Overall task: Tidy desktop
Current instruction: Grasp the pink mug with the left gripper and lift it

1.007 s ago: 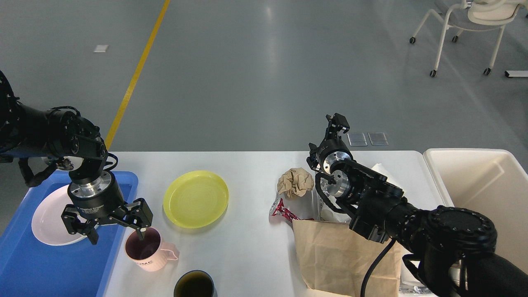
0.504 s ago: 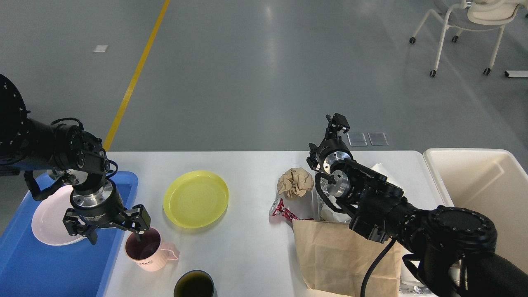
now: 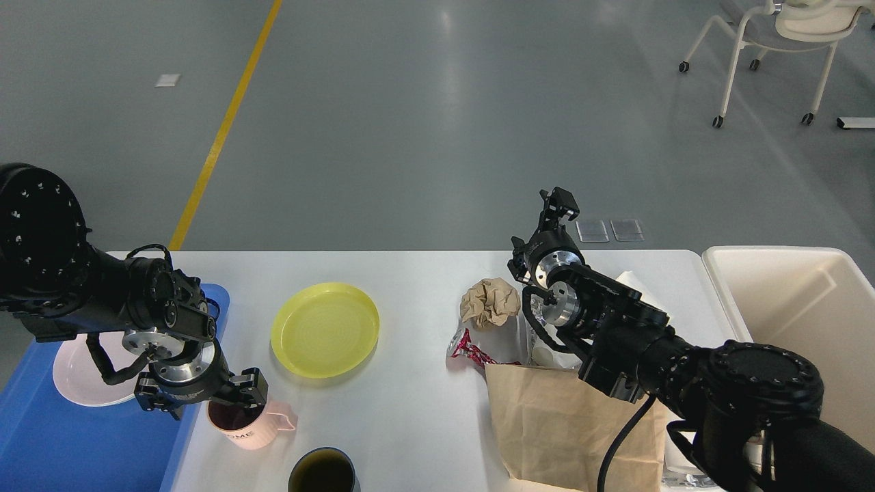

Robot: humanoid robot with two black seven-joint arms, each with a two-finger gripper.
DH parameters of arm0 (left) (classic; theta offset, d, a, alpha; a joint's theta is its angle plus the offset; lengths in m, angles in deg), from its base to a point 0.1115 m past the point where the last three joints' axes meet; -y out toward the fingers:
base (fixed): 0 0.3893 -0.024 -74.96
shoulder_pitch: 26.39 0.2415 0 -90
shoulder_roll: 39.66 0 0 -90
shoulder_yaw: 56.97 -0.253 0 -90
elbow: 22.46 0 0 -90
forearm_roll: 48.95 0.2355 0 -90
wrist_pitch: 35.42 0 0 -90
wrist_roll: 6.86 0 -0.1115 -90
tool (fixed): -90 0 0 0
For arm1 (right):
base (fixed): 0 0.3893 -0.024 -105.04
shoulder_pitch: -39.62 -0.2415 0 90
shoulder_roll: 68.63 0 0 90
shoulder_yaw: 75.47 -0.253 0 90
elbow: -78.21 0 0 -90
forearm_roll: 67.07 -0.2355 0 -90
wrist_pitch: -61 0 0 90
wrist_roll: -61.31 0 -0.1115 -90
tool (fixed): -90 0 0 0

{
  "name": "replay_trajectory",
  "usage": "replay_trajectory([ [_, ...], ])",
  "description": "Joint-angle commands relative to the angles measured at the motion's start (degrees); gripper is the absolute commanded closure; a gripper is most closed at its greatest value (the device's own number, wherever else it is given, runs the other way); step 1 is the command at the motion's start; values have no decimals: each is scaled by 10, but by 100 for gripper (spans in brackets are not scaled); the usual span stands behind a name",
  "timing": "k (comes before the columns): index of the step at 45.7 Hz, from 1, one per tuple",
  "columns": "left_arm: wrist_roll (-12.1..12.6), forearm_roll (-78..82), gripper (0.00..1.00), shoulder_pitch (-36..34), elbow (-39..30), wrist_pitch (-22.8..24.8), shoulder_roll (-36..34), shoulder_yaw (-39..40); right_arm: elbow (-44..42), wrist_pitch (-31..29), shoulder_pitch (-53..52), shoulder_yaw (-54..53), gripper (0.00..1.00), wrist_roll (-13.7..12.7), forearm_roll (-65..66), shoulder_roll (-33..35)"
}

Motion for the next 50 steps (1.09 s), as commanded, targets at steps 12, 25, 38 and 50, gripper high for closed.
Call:
replay_trajectory([
  [12,42,0,9,66,1,-131,-1,37,-1,0,1,0,0,0,0,0],
  [25,42,0,43,65,1,-132,-8,37,0,0,1,0,0,0,0,0],
  [38,43,1,68,65,4,-138,-7,39,0,0,1,0,0,0,0,0],
  [50,52,1,100,64,-1,-133,-8,39,0,0,1,0,0,0,0,0],
])
